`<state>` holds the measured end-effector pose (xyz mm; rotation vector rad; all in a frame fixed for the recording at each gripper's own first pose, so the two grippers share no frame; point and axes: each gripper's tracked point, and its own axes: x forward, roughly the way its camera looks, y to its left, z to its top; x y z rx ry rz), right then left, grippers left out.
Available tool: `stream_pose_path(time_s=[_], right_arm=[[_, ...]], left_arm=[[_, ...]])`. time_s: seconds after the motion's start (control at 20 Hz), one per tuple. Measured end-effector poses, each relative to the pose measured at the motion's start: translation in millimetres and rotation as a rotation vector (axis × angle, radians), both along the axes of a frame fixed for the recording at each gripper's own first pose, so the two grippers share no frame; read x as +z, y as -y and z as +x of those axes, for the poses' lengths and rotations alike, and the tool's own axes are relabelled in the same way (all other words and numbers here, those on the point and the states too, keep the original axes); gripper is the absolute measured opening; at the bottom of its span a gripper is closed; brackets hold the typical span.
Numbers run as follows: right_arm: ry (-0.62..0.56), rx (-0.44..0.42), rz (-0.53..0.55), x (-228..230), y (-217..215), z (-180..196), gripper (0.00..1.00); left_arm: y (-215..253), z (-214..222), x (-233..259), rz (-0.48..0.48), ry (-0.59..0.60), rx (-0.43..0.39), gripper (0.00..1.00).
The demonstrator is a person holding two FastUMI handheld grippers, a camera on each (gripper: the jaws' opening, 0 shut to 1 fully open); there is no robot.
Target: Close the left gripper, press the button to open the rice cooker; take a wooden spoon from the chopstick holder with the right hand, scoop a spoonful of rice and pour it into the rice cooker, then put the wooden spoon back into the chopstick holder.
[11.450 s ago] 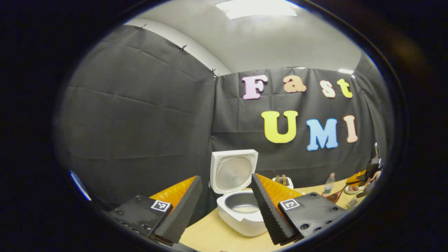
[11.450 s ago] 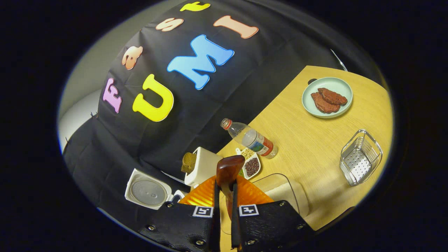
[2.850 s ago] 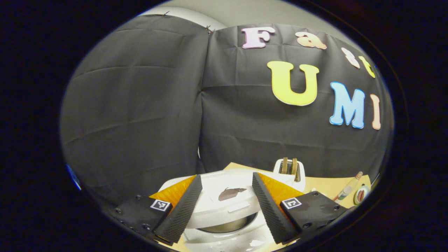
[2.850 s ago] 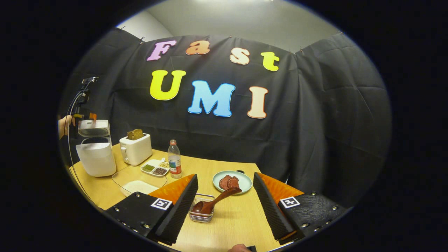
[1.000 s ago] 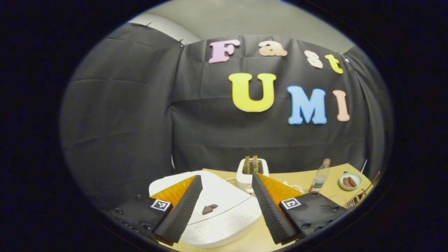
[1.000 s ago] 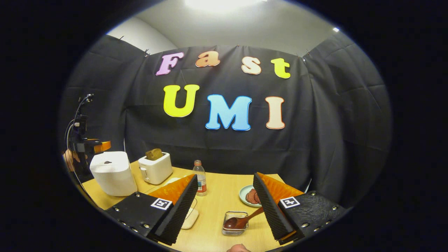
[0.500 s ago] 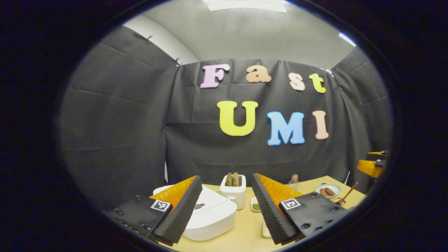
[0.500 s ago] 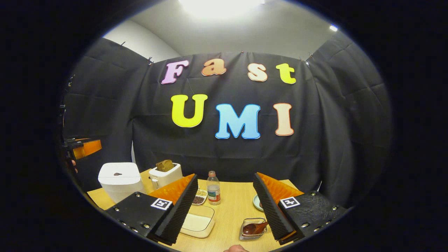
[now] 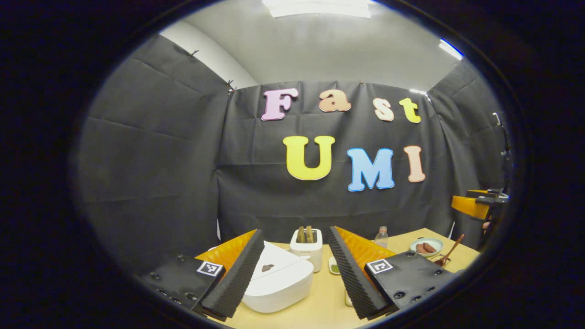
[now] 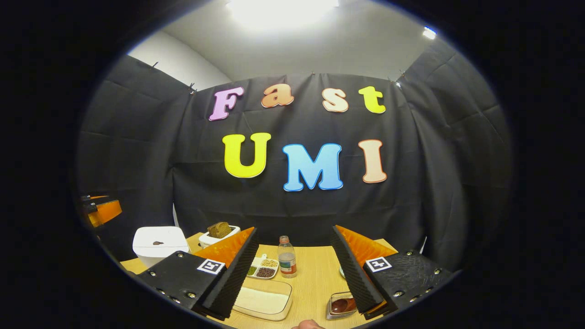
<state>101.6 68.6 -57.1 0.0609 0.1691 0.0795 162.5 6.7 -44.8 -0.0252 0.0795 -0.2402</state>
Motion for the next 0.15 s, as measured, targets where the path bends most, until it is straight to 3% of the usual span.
stream_pose_path(time_s=[0.15], right_arm=[[-0.001,-0.002,-0.005,0.0,-9.2,1.9,0.96]], left_arm=[[-7.1,-0.1,0.7,0.002,0.005,-0.012,0.98]])
